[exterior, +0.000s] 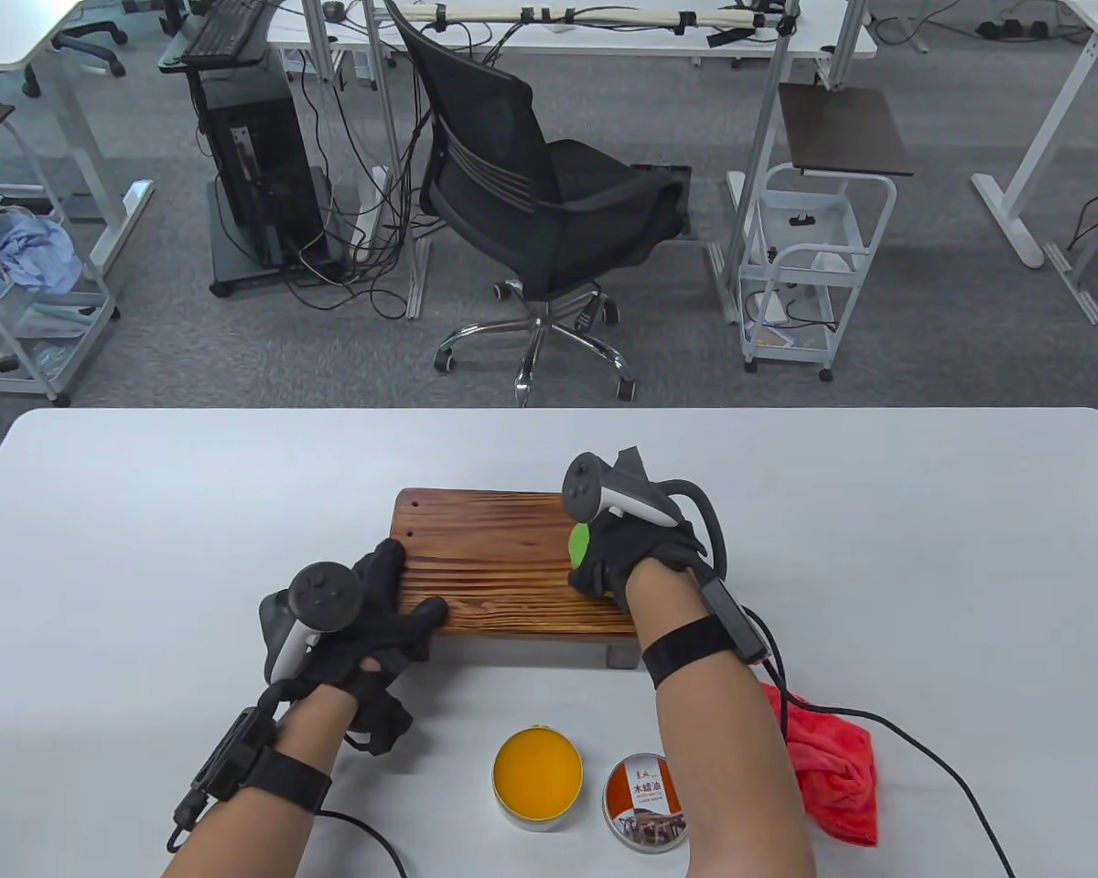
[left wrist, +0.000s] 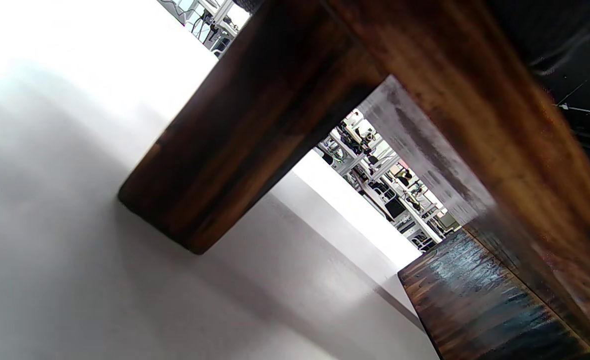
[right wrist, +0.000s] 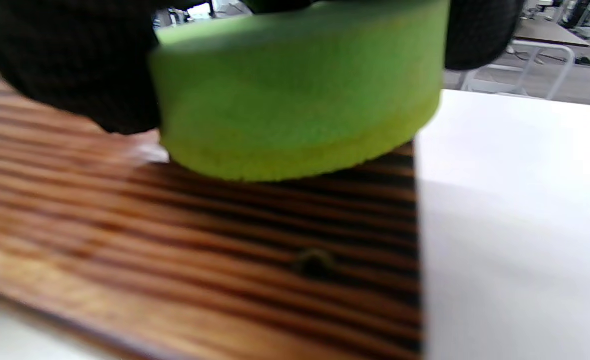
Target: Dip and apply wood wax on stool
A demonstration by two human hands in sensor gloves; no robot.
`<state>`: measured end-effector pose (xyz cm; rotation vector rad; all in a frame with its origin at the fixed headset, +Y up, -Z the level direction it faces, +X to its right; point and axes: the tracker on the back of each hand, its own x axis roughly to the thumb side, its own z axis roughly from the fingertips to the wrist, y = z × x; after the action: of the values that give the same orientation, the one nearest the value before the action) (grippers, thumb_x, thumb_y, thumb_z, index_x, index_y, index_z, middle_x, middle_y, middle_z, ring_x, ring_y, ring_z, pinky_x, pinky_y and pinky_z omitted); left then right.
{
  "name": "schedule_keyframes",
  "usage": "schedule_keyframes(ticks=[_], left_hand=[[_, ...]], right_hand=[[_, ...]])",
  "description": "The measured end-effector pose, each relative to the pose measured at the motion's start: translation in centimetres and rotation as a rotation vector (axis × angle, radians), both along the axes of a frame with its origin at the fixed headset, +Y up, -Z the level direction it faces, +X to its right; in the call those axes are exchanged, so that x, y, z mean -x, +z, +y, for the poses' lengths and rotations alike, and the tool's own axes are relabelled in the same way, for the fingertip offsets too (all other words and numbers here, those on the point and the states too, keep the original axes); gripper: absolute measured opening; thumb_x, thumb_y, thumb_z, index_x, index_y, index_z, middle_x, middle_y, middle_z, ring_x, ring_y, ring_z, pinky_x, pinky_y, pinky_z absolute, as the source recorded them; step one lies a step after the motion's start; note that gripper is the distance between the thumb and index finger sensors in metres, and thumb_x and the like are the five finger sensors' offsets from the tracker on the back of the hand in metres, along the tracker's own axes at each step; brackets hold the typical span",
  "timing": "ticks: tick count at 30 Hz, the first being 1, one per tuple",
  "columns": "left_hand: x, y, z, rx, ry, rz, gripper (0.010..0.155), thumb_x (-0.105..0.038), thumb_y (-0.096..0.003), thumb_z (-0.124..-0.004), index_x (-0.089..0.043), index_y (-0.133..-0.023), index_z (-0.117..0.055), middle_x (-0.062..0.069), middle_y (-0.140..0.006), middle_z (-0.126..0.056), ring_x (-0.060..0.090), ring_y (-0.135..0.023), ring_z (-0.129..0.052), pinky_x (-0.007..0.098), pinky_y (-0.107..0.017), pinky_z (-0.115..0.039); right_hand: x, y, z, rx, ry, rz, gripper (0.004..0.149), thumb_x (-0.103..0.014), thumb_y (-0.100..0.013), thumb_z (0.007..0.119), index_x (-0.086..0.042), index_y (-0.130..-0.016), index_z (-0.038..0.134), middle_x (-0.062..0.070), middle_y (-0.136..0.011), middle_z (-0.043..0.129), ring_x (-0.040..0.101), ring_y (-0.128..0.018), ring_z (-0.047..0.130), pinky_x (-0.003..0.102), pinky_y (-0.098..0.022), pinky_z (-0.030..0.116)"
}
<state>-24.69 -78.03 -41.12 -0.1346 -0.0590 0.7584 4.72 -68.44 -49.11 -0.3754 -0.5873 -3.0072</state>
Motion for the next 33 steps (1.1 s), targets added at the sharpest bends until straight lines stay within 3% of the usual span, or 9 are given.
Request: schedule_keyframes(ticks=[3, 6, 10, 16, 23, 29, 33], left_hand=[[0.0, 0.0, 0.0, 0.0, -0.002, -0.002, 0.109, -0.075, -0.0427, -0.078, -0.026, -0.116, -0.014, 0.02, -0.123, -0.022, 0.057, -0.105, -0.02, 0.085, -0.065, -0.024], [0.0, 0.0, 0.0, 0.002, 0.001, -0.002, 0.109, -0.075, -0.0427, -0.078, -0.026, -0.116, -0.014, 0.02, -0.123, -0.022, 0.057, -0.105, -0.02, 0.085, -0.065, -0.024], [0.1, -0.1, 0.0, 0.001, -0.001, -0.002, 0.11, -0.075, -0.0425, -0.078, -0.026, -0.116, -0.014, 0.02, -0.123, -0.022, 0.057, -0.105, -0.02, 0.085, -0.065, -0.024], [0.1, -0.2, 0.1, 0.007, 0.004, -0.003, 0.11, -0.075, -0.0425, -0.079, -0.026, -0.116, -0.013, 0.02, -0.123, -0.022, 0.057, -0.105, -0.02, 0.085, -0.065, -0.024], [0.1, -0.2, 0.0, 0.008, 0.01, -0.003, 0.11, -0.074, -0.0424, -0.079, -0.026, -0.116, -0.014, 0.02, -0.123, -0.022, 0.058, -0.105, -0.021, 0.085, -0.065, -0.024], [0.1, -0.2, 0.0, 0.009, 0.009, -0.002, 0.109, -0.074, -0.0426, -0.079, -0.026, -0.116, -0.014, 0.02, -0.123, -0.023, 0.058, -0.105, -0.021, 0.085, -0.065, -0.024], [0.1, -0.2, 0.0, 0.01, 0.008, -0.002, 0.109, -0.074, -0.0423, -0.079, -0.026, -0.116, -0.014, 0.02, -0.123, -0.023, 0.058, -0.105, -0.021, 0.085, -0.065, -0.024]], right_hand=[[-0.1, 0.6, 0.4, 0.013, 0.033, 0.039, 0.103, -0.064, -0.039, 0.093, -0.015, -0.116, 0.045, 0.018, -0.117, 0.044, 0.051, -0.096, 0.062, 0.063, -0.062, 0.071], [-0.4, 0.0, 0.4, 0.028, 0.031, -0.006, 0.103, -0.063, -0.039, 0.093, -0.015, -0.116, 0.045, 0.019, -0.117, 0.044, 0.051, -0.096, 0.062, 0.063, -0.062, 0.071], [1.0, 0.1, -0.1, -0.017, -0.001, 0.008, 0.104, -0.064, -0.039, 0.092, -0.014, -0.116, 0.043, 0.019, -0.116, 0.044, 0.051, -0.095, 0.062, 0.063, -0.062, 0.071], [0.7, -0.2, 0.4, 0.041, 0.029, 0.01, 0.103, -0.064, -0.039, 0.093, -0.015, -0.116, 0.045, 0.018, -0.117, 0.044, 0.051, -0.096, 0.062, 0.063, -0.062, 0.071], [2.9, 0.0, 0.3, 0.043, 0.001, 0.07, 0.103, -0.064, -0.039, 0.092, -0.016, -0.116, 0.044, 0.018, -0.117, 0.042, 0.051, -0.096, 0.062, 0.063, -0.062, 0.071], [4.0, -0.8, -0.1, 0.021, -0.025, 0.022, 0.103, -0.064, -0.039, 0.092, -0.015, -0.116, 0.043, 0.019, -0.117, 0.042, 0.052, -0.095, 0.061, 0.064, -0.062, 0.07], [5.1, 0.1, 0.1, 0.04, -0.017, 0.097, 0.103, -0.064, -0.04, 0.092, -0.016, -0.117, 0.043, 0.018, -0.117, 0.042, 0.051, -0.096, 0.061, 0.063, -0.063, 0.07]])
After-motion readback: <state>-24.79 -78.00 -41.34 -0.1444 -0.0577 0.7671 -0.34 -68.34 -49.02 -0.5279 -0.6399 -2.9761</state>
